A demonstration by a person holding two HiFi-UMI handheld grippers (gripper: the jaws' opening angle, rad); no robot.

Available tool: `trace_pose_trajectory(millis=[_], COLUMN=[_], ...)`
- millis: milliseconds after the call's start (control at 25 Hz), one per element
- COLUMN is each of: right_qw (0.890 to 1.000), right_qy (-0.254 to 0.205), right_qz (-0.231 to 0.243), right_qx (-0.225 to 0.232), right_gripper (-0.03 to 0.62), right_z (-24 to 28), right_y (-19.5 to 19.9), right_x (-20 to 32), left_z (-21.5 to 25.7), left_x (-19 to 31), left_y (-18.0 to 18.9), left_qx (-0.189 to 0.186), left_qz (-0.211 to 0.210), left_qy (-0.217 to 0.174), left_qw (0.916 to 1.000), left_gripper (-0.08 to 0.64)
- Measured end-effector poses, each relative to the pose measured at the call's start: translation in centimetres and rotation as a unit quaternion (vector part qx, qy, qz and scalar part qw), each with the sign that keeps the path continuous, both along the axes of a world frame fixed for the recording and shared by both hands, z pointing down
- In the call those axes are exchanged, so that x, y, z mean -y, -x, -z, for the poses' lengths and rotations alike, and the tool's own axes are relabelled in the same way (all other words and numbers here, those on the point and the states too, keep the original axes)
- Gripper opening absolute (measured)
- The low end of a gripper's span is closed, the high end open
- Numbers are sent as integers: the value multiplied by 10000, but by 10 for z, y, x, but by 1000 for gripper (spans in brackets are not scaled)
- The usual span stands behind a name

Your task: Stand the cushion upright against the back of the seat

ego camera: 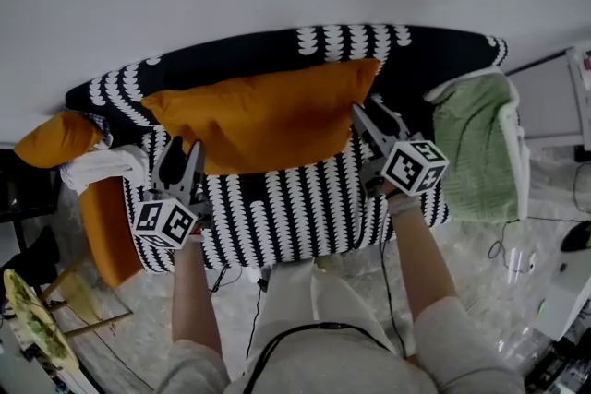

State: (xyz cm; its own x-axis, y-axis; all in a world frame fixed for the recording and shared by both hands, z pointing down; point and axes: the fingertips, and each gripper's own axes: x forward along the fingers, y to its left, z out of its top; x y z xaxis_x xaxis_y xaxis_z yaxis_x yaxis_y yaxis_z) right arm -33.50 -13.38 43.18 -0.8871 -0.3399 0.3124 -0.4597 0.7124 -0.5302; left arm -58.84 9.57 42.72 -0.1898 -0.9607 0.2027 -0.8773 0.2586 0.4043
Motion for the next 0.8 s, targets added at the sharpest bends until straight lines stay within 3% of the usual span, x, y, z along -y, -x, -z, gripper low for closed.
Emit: trace_pose_trajectory(millis=[160,280,520,800], right_qw=[9994,9974,9885,9824], right_qy=[-179,-326,-763,-934], right_qz=[306,633,1305,1620], right_qx=[59,62,-77,10], right_gripper=[79,37,17,17], right_z=[13,24,46,78], right_y=[-8,-14,-30,-52], right_x=[-33,-60,-126,-183], left_z=[12,26,34,54], left_x=[-10,-19,-43,-73], left_y=[-33,-57,-110,-157], left_qx=[15,-46,-137,-270], left_qz=[-12,-19,-290,-347], left_qy=[-75,-186,-146,-311], left_qw=[10000,9998,9994,9985], left_gripper=[105,33,25,25])
